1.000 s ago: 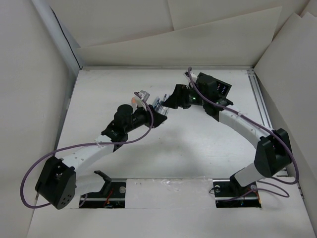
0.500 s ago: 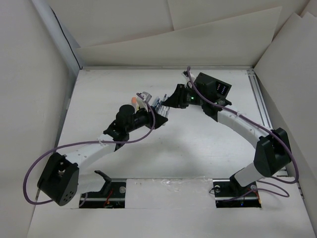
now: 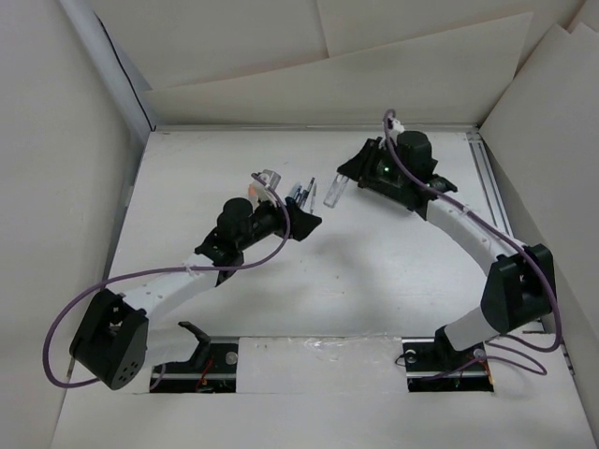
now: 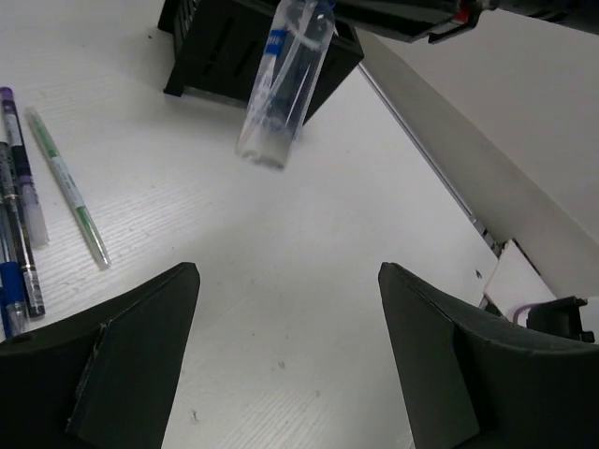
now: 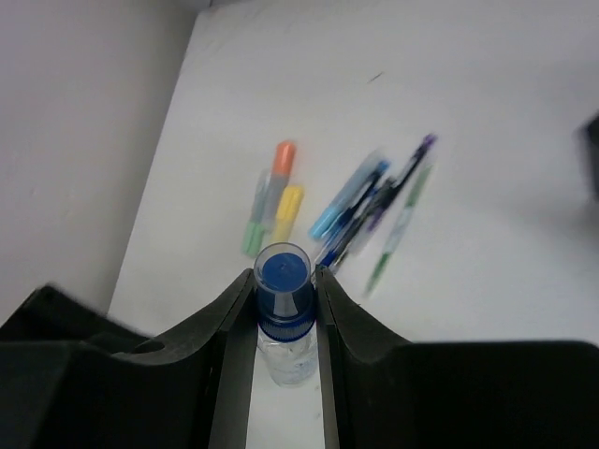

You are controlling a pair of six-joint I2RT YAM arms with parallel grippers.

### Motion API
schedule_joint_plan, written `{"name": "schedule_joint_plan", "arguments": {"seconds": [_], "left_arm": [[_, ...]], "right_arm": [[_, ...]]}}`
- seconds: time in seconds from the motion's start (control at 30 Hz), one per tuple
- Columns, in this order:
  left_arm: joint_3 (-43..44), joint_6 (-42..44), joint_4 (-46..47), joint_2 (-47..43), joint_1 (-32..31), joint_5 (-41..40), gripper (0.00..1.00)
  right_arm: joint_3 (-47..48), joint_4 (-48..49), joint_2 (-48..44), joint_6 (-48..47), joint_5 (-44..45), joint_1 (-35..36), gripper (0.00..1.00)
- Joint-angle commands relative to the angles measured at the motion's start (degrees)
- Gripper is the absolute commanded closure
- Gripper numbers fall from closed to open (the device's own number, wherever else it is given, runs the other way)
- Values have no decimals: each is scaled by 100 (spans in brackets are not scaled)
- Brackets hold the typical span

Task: Sort the stationery into containers
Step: Place the stationery in the storage box.

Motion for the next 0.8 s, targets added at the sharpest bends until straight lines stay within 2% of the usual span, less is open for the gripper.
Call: {"name": "schedule_joint_plan", "arguments": {"seconds": [0.0, 0.07, 0.1, 0.17, 0.23, 0.3, 0.53, 0.77], "left_arm": [[-135, -219, 387, -461, 3, -528, 25], [-206, -342, 387, -531, 3, -791, 25], [-206, -404, 239, -532, 3, -1114, 27], [-206, -571, -217, -532, 3, -1476, 28], [-118, -694, -595, -444, 3, -2126, 31], [-66, -861, -1061, -312, 3, -2704, 33], [-13, -1256, -1634, -127, 3, -3639, 38], [452, -1511, -2573, 372, 3, -5142, 40]], "right_arm": [[500, 291, -63, 34, 738, -572, 98], [685, 291, 25, 34, 1091, -810, 98], [746, 291, 103, 34, 1571, -907, 99], [983, 291, 261, 34, 2144, -1127, 99], [1124, 291, 393, -26, 3090, -1189, 99], [1370, 343, 657, -79, 3612, -1189, 99], [2091, 396, 1474, -474, 4432, -1189, 100], [2232, 396, 1906, -801, 5056, -926, 100]]}}
